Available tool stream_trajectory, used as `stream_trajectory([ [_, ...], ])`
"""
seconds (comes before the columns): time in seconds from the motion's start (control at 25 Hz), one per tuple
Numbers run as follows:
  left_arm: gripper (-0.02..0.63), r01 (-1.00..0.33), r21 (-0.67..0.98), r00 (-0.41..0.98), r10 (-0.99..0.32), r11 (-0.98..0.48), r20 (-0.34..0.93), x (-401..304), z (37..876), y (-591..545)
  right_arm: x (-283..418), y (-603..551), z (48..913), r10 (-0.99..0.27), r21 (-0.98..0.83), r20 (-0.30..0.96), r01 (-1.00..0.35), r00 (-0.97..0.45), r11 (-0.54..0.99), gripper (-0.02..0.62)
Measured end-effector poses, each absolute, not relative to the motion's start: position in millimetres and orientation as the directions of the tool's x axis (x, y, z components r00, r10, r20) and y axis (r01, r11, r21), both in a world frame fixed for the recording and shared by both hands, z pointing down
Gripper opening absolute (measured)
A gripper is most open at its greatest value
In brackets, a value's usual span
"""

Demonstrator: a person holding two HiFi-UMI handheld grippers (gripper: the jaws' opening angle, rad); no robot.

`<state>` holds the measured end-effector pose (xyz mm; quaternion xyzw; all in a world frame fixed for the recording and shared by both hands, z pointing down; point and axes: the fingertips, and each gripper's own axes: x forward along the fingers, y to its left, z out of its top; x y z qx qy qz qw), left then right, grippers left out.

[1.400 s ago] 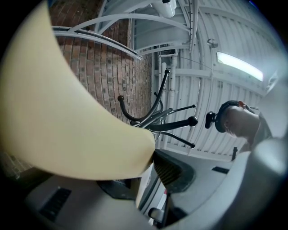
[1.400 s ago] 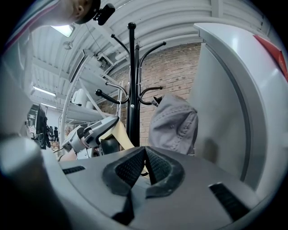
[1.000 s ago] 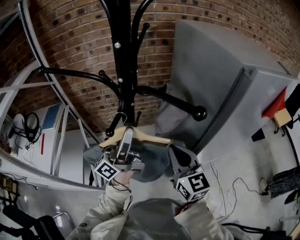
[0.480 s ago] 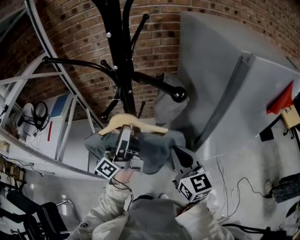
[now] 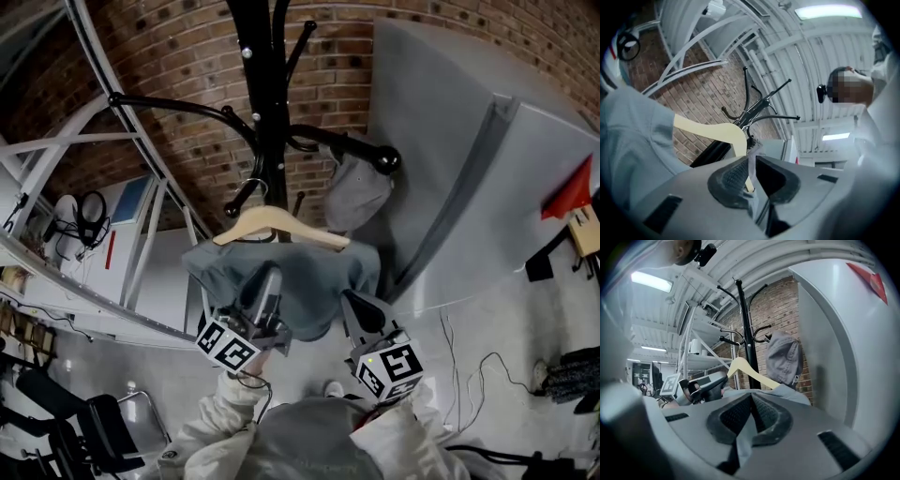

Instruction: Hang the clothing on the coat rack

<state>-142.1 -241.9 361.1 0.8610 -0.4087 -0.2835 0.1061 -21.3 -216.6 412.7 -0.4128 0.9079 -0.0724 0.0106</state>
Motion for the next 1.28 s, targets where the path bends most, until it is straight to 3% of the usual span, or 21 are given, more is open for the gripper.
stream_trajectory([
  [0.2,0.011,-0.738,0.307,0.519,-0.796,-0.601,-0.311,-159.1,375.3,-213.1,-50.7,-199.8,413.5,-0.747,-0.149,0.037,-0.743,-0.664,0.652,0.025],
  [0.64,0.008,-0.829,0.084,0.542,-0.831,-0.553,-0.125,-188.6,417.6,-159.8,-107.3,-154.0,411.9,-0.772,-0.132,0.034,-0.768,-0.635,0.627,0.025],
  [1.28,0.008,-0.802,0.132,0.575,-0.813,-0.582,-0.089,-232.3,436.9,-59.3,-155.3,-55.5,422.8,-0.801,-0.139,0.058,-0.799,-0.596,0.585,0.025],
])
